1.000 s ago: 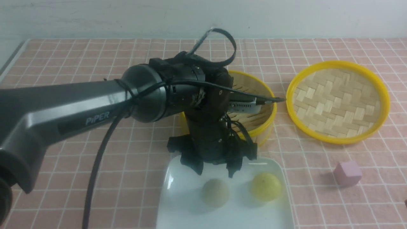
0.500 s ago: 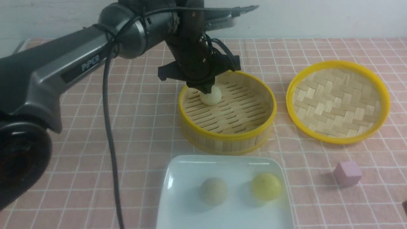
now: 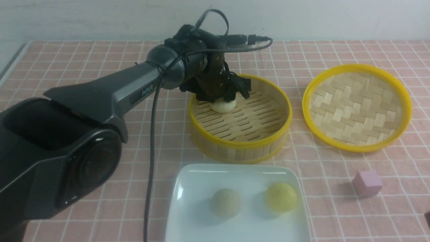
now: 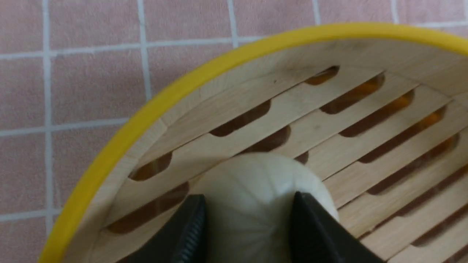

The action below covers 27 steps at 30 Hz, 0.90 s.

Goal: Put the steamed buns into the plate on the pink tablecloth.
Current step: 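Reach into the bamboo steamer and grasp a bun with the left gripper, then carry the bun from the bamboo steamer to the plate with the left gripper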

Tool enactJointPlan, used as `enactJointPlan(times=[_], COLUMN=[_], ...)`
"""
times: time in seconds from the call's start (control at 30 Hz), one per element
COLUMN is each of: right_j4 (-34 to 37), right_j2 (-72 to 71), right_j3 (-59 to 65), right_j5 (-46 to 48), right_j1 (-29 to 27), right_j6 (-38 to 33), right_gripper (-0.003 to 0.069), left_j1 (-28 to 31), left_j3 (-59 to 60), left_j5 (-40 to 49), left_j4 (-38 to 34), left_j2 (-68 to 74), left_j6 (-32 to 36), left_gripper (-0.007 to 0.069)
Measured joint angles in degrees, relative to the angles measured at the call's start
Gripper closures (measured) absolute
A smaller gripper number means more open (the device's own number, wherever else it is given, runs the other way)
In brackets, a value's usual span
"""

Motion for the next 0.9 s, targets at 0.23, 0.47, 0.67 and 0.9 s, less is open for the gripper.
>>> enactJointPlan(times=[0.23, 0.47, 0.67, 0.9], right_j4=[0.0, 0.0, 0.1, 0.1], right_j2=[0.0, 0.0, 0.0, 0.0], right_j3=[0.0, 0.0, 0.0, 0.0], right_j5=[0.5, 0.7, 0.9, 0.9], right_j1=[0.0, 0.0, 0.0, 0.0], right_j6=[0.0, 0.0, 0.0, 0.0], right_gripper=[0.0563, 0.0557, 0.055, 0.0543], left_j1=[0.0, -0.1, 0.0, -3.6], left_j3=[-1.1, -2.9, 12.9, 42.8], left_j5=[8.3, 25.8, 28.4, 20.3], left_j4=[-7.3, -7.7, -8.9, -17.7], left_j2=[-3.6, -19.6, -36.0, -41.0], left_j6=[7.2, 17.5, 18.7, 17.3], left_gripper=[0.0593, 0.0598, 0.0598, 0.0596])
